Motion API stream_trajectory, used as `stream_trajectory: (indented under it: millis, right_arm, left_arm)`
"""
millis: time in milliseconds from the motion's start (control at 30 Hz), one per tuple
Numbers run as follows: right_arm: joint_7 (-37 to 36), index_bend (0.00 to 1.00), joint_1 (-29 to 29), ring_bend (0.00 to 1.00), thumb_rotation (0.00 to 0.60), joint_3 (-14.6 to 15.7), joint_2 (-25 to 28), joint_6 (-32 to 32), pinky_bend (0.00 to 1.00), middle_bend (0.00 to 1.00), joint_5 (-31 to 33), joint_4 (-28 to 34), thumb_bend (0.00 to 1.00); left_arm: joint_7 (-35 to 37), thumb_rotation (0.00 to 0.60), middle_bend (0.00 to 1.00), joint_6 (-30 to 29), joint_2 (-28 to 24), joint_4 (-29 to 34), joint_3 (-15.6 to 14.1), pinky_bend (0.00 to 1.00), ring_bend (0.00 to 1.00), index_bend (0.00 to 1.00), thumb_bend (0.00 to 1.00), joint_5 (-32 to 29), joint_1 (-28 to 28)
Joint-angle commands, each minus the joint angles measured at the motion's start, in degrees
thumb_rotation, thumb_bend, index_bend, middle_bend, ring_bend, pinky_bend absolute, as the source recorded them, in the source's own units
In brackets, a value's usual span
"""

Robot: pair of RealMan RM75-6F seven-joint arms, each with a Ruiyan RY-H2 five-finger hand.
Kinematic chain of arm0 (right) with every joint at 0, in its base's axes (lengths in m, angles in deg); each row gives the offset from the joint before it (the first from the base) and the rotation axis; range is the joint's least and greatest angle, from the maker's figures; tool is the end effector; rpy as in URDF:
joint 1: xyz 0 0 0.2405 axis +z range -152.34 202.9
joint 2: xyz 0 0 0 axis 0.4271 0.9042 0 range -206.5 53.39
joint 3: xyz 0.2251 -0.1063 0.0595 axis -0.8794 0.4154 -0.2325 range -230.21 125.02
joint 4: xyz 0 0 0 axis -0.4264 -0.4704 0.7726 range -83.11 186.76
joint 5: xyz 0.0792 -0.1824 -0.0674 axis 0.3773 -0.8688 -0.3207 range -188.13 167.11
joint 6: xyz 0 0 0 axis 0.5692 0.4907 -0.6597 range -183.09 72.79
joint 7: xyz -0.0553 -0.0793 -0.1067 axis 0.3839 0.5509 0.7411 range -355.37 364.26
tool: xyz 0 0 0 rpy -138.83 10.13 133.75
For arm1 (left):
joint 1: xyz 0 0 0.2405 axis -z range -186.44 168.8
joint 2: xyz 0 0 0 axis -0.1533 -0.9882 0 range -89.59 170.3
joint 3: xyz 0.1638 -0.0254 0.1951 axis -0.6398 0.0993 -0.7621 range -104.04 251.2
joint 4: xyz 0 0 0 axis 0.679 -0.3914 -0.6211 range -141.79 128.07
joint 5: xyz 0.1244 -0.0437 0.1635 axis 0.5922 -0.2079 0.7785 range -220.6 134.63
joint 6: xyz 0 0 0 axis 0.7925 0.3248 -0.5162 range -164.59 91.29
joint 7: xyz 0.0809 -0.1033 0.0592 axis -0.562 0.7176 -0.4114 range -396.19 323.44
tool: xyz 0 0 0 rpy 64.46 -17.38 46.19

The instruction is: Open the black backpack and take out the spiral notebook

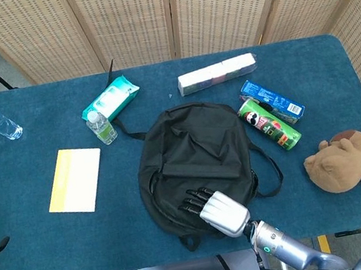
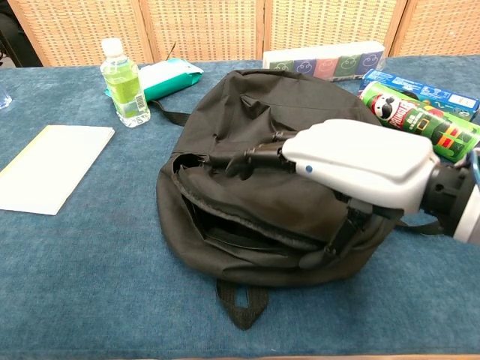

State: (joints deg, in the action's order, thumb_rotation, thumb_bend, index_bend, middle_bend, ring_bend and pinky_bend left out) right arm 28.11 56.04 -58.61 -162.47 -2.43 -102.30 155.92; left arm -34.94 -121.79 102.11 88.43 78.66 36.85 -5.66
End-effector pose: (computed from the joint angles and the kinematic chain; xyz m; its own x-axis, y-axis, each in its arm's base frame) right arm -0.0976 -0.2256 -0.0197 0.4807 -0.2424 0.8427 -0.6809 -0.7087 0.1845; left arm -0.3198 0.1783 0.1786 0.3524 -0.0284 0.9354 0.9306 0.1165 -0.3470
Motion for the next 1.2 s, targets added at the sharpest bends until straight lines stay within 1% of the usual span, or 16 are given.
stream_trajectory:
  millis: [33, 167, 267, 333, 400, 500, 600, 667, 700, 800, 933, 1100, 1200]
  right_arm:
    - [0.4, 0.20, 0.0, 0.21, 0.600, 0.1, 0.0, 0.7, 0.34, 0.28, 0.5, -0.1, 0.06]
    - [0.4, 0.27, 0.2, 0.29, 0.600, 0.3, 0.1, 1.2, 0.40, 0.36, 1.1, 0.0, 0.11]
    - [0.3, 0.36, 0.4, 0.36, 0.600, 0.4, 0.1, 1.7, 0.44, 0.43, 1.3, 0.0, 0.16]
    - [0.2, 0.43, 0.5, 0.42, 0.600, 0.3, -0.3, 2.4, 0.52, 0.50, 1.1, -0.5, 0.21]
    - [-0.5, 0.50, 0.5, 0.50, 0.600, -0.1, -1.3, 3.9, 0.62, 0.58, 0.6, -1.6, 0.31]
    - [-2.7, 0.54, 0.4, 0.57, 0.600, -0.6, -3.0, 6.8, 0.69, 0.64, -0.8, -4.0, 0.41]
    - [-5.7, 0.55, 0.4, 0.59, 0.600, -1.2, -4.5, 9.5, 0.71, 0.65, -2.1, -6.8, 0.44]
    - [-7.0, 0.56, 0.6, 0.59, 0.600, -1.6, -4.8, 10.3, 0.71, 0.65, -2.3, -7.9, 0.44]
    - [-7.6, 0.56, 0.7, 0.59, 0.600, -1.7, -4.9, 10.5, 0.71, 0.65, -2.2, -8.2, 0.45]
    - [-9.5, 0.58, 1.0, 0.60, 0.600, -2.0, -4.3, 10.3, 0.71, 0.66, -1.2, -7.8, 0.51]
    - [-9.9, 0.59, 1.6, 0.60, 0.600, -2.6, -3.4, 10.6, 0.71, 0.67, -1.1, -7.7, 0.52]
    - [-11.1, 0.60, 2.6, 0.60, 0.600, -5.5, -2.9, 10.7, 0.72, 0.67, 1.7, -7.6, 0.52]
    - [-12.1, 0.60, 3.5, 0.60, 0.600, -7.9, -1.8, 9.4, 0.72, 0.67, 5.5, -5.9, 0.52]
  left_arm:
    - [0.0, 0.600, 0.00, 0.1, 0.0, 0.0, 0.0, 0.06, 0.00, 0.00, 0.05, 0.0, 0.0]
    - [0.0, 0.600, 0.00, 0.0, 0.0, 0.0, -0.1, 0.06, 0.00, 0.00, 0.05, 0.2, 0.0]
    - [0.1, 0.600, 0.00, -0.1, 0.0, 0.1, -0.1, 0.06, 0.00, 0.00, 0.05, 0.1, 0.0]
    - [0.1, 0.600, 0.00, 0.0, 0.0, 0.0, -0.1, 0.06, 0.00, 0.00, 0.05, 0.1, 0.0]
    - [0.1, 0.600, 0.00, 0.0, 0.0, 0.0, -0.1, 0.06, 0.00, 0.00, 0.05, 0.2, 0.0]
    - [0.1, 0.600, 0.00, 0.1, 0.0, -0.1, -0.1, 0.06, 0.00, 0.00, 0.05, 0.1, 0.1]
    - [-0.1, 0.600, 0.00, 0.2, 0.3, -0.3, -0.1, 0.06, 0.00, 0.00, 0.05, 0.3, 0.2]
    - [-0.3, 0.600, 0.00, 0.4, 0.6, -0.4, -0.3, 0.06, 0.00, 0.00, 0.05, 0.5, 0.4]
    - [-0.5, 0.600, 0.00, 0.5, 0.6, -0.5, -0.4, 0.06, 0.00, 0.00, 0.05, 0.6, 0.4]
    - [-1.1, 0.600, 0.00, 1.0, 0.9, -0.6, -0.5, 0.06, 0.00, 0.00, 0.05, 0.5, 0.7]
    - [-1.4, 0.600, 0.00, 0.8, 1.2, -0.6, -0.4, 0.06, 0.00, 0.00, 0.06, 1.0, 0.9]
    - [0.5, 0.600, 0.00, -0.3, 1.8, -1.4, -1.0, 0.06, 0.00, 0.00, 0.08, 4.9, 1.4]
    - [2.8, 0.600, 0.00, -1.1, 2.6, -2.7, -1.4, 0.06, 0.00, 0.00, 0.08, 8.6, 2.3]
